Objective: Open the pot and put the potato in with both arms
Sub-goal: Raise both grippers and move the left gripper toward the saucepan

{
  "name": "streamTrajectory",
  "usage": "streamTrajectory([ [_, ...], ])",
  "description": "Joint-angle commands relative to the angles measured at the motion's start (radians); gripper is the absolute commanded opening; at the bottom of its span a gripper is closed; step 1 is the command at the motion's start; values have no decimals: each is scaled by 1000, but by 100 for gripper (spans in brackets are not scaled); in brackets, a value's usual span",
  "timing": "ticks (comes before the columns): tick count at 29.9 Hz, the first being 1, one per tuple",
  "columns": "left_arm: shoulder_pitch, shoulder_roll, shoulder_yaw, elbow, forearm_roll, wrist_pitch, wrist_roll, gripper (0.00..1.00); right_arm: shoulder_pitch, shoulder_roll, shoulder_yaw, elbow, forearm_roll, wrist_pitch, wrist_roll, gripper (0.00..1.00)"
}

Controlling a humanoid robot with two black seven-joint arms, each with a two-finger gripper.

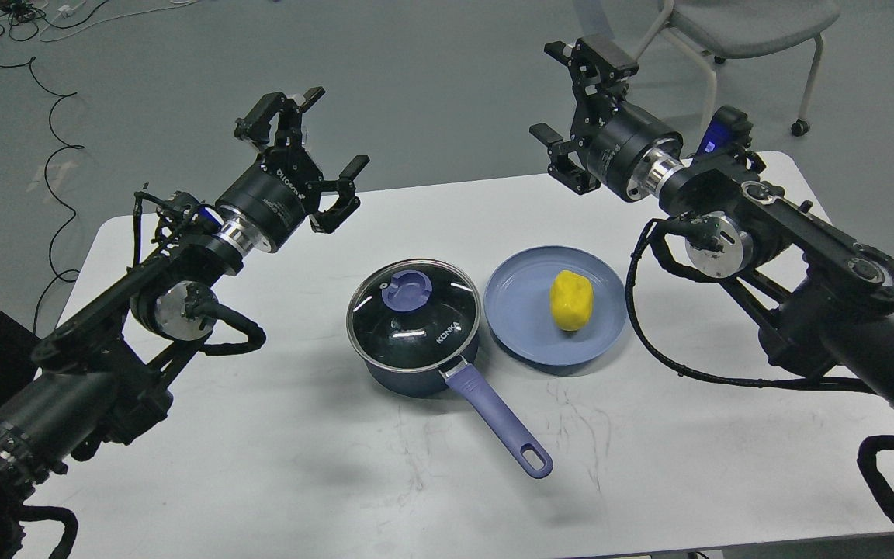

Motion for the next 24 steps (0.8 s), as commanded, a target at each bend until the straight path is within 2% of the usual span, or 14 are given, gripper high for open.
streamTrajectory([
  [1, 0, 0, -1, -1, 0, 2, -2, 98, -20, -1, 14, 0, 0, 0, -2, 100],
  [12, 7, -2, -3, 1, -8, 30, -4, 98, -64, -17, 60, 8, 0, 5, -2, 100],
  [17, 9, 6, 0, 2, -6, 24, -4, 98, -63, -34, 58, 6, 0, 40, -4, 100],
  [24, 12, -2, 0, 94, -4, 31, -1, 98, -55, -46, 60, -54, -15, 48, -4, 100],
])
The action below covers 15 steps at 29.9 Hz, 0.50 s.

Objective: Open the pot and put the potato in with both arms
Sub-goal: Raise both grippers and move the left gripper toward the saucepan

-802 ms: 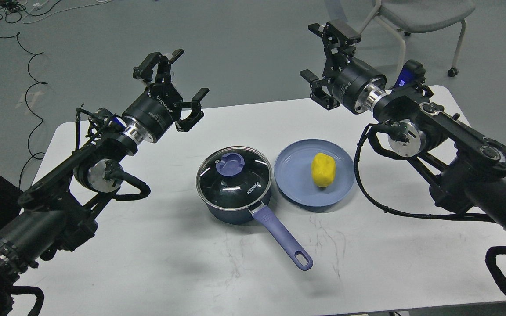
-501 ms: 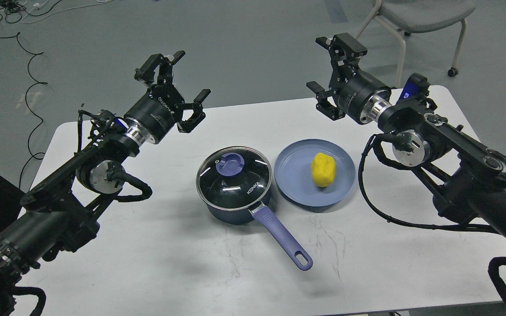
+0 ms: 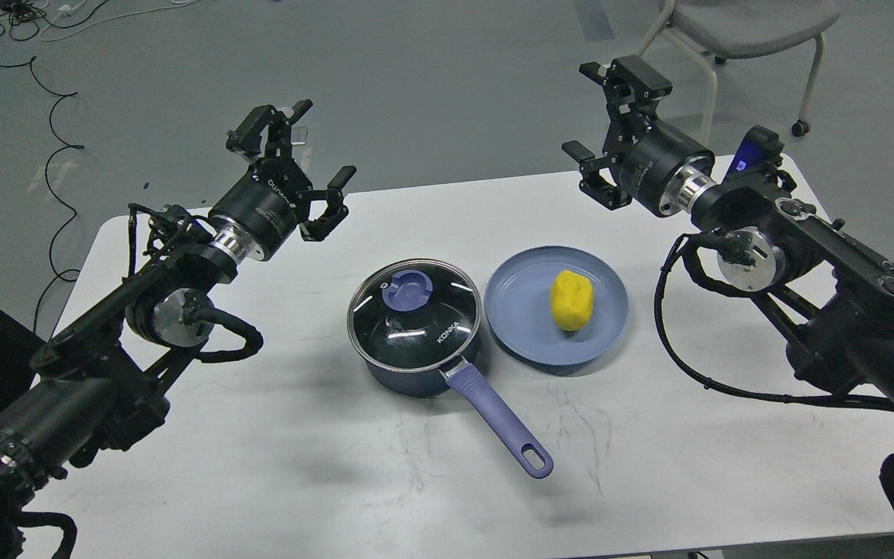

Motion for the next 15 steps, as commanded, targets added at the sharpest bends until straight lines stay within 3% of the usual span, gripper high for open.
streamTrajectory([
  [1, 1, 1, -1, 31, -3, -5, 2, 98, 4, -9, 5, -22, -1, 2, 0, 100],
  [6, 2, 15, 2, 31, 2, -13, 1, 98, 4, -75, 8, -31, -1, 122, -2, 100],
  [15, 2, 23, 0, 31, -1, -16, 2, 98, 7, -100, 28, -51, -3, 145, -3, 100],
])
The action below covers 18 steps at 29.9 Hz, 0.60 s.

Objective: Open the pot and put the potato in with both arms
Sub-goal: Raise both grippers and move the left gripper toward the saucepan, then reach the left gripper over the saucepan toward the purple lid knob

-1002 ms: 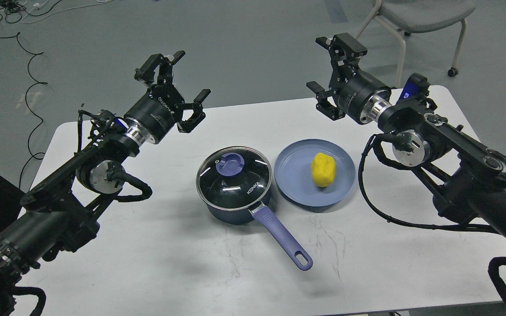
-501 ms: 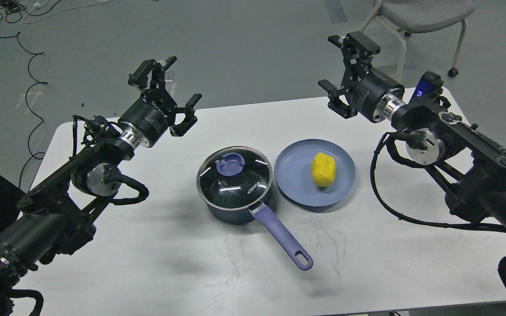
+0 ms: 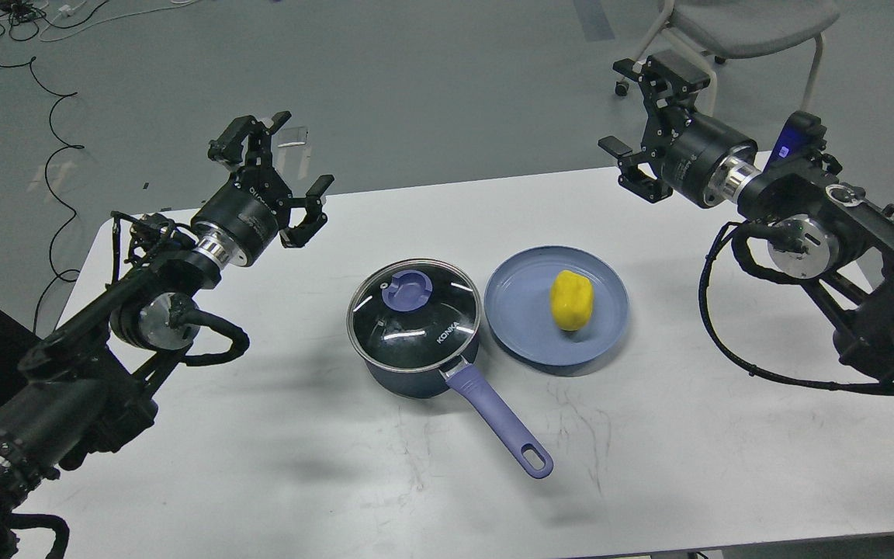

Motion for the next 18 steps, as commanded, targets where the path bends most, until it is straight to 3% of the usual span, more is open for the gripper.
streamTrajectory([
  [1, 0, 7, -1, -1, -1, 1, 1, 98, 0, -14, 6, -5, 0, -1, -1, 100],
  [10, -6, 39, -2, 0, 1, -20, 6, 98, -1, -20, 23, -5, 0, -6, -1, 100],
  [18, -5, 22, -2, 5, -2, 23, 4, 98, 3, -9, 17, -2, 0, -12, -3, 100],
])
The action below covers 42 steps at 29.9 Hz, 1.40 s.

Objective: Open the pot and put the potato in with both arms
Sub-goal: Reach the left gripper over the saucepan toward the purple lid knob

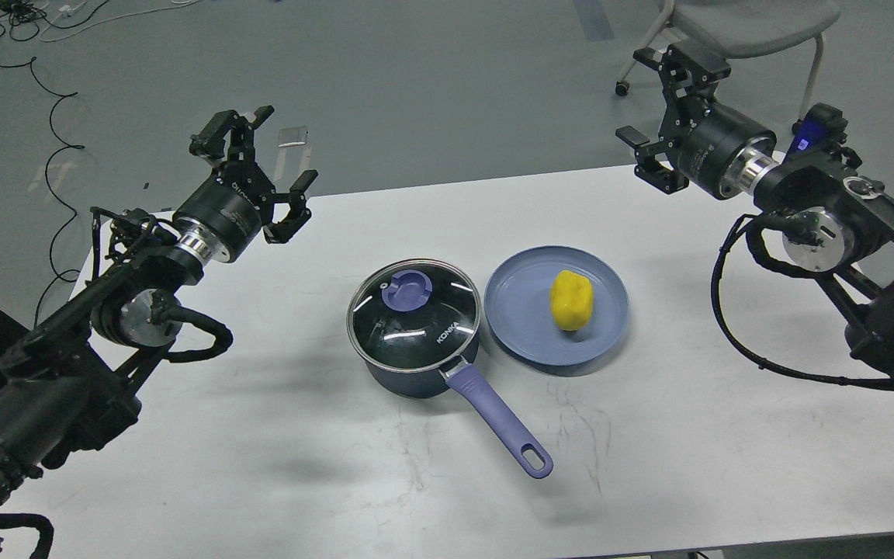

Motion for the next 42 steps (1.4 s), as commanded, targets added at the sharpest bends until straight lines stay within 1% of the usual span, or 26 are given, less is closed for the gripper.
streamTrajectory([
  [1, -2, -8, 1, 1, 1, 13, -1, 98, 7, 0, -6, 1, 0, 0, 0, 100],
  [6, -22, 5, -6, -12, -7, 25, -9, 98, 13, 0, -8, 1, 0, 0, -10, 100],
  [9, -89, 48, -6, -12, 4, 74, -21, 98, 12, -5, -2, 3, 0, -2, -11, 100],
  [12, -135, 91, 14, -19, 45, 90, -62, 98, 13, -8, 5, 3, 0, -3, -10, 100],
  [13, -152, 117, 26, -39, 128, 94, -90, 98, 13, -11, 9, 1, 0, -3, -10, 100],
  [14, -159, 133, 34, -59, 186, 103, -101, 98, 12, -12, 9, 1, 0, -3, -10, 100],
  [15, -160, 171, 40, -109, 316, 143, -112, 98, 4, -14, 9, 0, -2, -3, -8, 100],
  [16, -159, 209, 42, -177, 461, 210, -112, 98, -2, -15, 12, -2, 0, -3, -7, 100],
  [18, -152, 248, 45, -237, 588, 286, -110, 98, -11, -20, 12, -2, 0, -3, -5, 100],
  [19, -146, 278, 50, -290, 686, 336, -104, 98, -17, -21, 14, -2, 0, -3, -5, 100],
  [22, -123, 349, 102, -375, 795, 357, -106, 98, -19, -26, 23, -2, 0, -3, -4, 100],
  [24, -116, 415, 160, -462, 883, 360, -118, 98, -19, -26, 35, -6, 0, -5, -4, 100],
  [26, -111, 443, 195, -505, 976, 370, -127, 98, -20, -26, 43, -14, 0, -5, -4, 100],
  [27, -106, 453, 232, -527, 1107, 405, -144, 98, -20, -26, 47, -25, 2, -6, -4, 100],
  [28, -102, 453, 247, -530, 1180, 439, -152, 98, -20, -26, 49, -31, 2, -6, -2, 100],
  [30, -80, 435, 318, -530, 1445, 606, -156, 98, -28, -28, 54, -40, 3, -17, -2, 100],
  [32, -77, 424, 353, -535, 1559, 666, -156, 98, -33, -31, 61, -43, 3, -23, -2, 100],
  [36, -76, 401, 364, -529, 1612, 670, -168, 98, -34, -37, 63, -43, 3, -25, -2, 100],
  [39, -73, 365, 399, -506, 1661, 671, -201, 98, -34, -37, 63, -43, 3, -26, -2, 100],
  [42, -80, 340, 439, -506, 1717, 673, -213, 98, -34, -35, 63, -43, 3, -26, -2, 100],
])
